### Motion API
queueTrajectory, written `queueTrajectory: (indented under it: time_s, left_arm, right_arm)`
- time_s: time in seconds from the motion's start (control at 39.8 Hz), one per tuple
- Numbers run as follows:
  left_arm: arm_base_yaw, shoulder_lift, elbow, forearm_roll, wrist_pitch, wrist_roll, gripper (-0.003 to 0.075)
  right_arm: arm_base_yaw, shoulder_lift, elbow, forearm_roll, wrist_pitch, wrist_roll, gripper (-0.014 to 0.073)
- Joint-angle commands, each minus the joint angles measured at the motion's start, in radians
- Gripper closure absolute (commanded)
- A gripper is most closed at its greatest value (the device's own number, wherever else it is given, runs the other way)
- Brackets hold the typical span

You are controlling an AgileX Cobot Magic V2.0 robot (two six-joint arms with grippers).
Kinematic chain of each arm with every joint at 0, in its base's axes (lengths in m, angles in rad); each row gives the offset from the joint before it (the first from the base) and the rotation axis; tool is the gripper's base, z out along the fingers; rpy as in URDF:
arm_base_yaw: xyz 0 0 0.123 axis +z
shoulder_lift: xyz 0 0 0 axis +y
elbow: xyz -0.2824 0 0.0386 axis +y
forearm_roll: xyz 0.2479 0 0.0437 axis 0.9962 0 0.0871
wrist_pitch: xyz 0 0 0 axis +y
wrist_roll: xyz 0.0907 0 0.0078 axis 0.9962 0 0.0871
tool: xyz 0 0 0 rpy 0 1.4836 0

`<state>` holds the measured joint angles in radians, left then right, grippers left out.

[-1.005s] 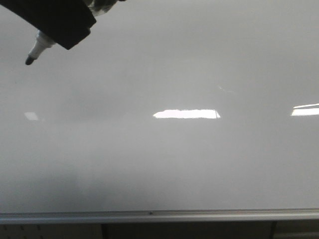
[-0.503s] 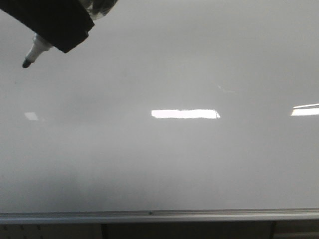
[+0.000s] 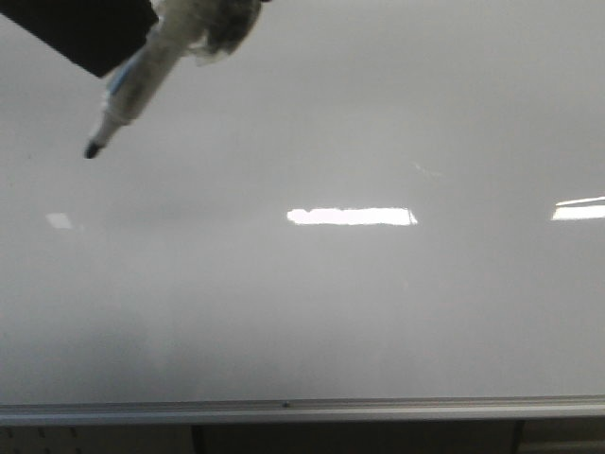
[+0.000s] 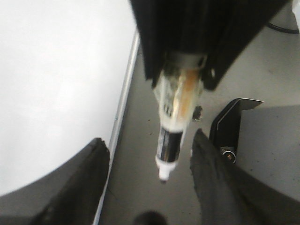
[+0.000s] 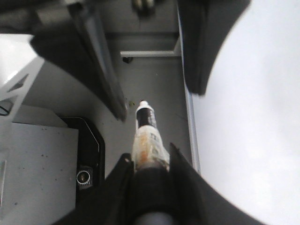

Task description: Write number 2 on whiteboard

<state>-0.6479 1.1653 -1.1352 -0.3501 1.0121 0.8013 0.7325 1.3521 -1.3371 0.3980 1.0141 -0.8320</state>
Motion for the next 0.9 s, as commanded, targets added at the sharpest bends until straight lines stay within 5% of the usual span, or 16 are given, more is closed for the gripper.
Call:
queueTrajectory:
  time_s: [0.0,0.25,0.58,0.88]
  left_arm:
    - [0.019,-0.073,-0.036,0.044,-0.036,-0.079,0.0289]
    - [0.144,-0.202,0.025,0.133,-0.025,-0.269,0.029]
    - [0.35,-0.3,0.171,0.13,-0.083,-0.391,0.029]
    - [0.36,-0.3,0.173,0.13,-0.099,-0.391,0.029]
  right_arm:
    - [-0.009,-0.065,-0.032,-0.116,-0.028,0.128,0.0557]
    - [-0.102,-0.165,0.035,-0.412,-0.068,0.546,0.0557]
    - [-0.423,-0.377,0.385,-0.408,-0.465,0.788,0.0557]
    - [-0.495,-0.534,0.712,-0.407,-0.8,0.892,0.0557]
